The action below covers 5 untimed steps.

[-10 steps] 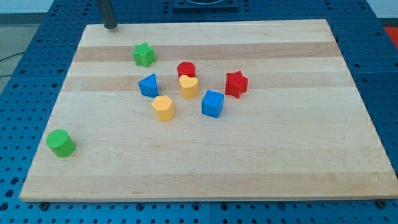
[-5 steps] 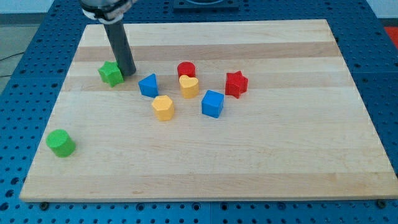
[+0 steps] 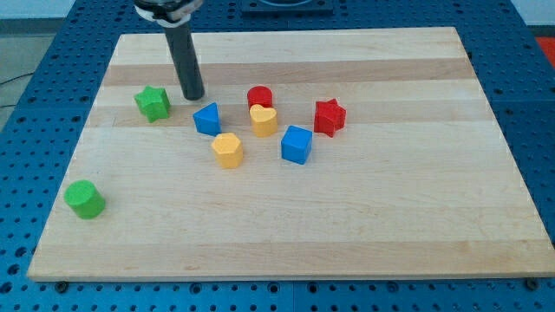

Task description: Move the green star top right to the green circle

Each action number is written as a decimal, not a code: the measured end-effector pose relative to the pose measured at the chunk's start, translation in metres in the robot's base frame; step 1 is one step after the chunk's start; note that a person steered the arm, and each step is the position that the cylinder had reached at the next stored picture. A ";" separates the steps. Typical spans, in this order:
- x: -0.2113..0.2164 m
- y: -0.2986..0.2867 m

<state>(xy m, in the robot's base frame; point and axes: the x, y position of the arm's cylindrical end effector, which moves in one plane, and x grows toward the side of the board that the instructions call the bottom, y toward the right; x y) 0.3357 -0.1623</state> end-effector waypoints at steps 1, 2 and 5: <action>0.017 -0.039; 0.057 -0.052; 0.060 -0.091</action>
<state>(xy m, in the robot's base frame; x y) 0.3953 -0.2537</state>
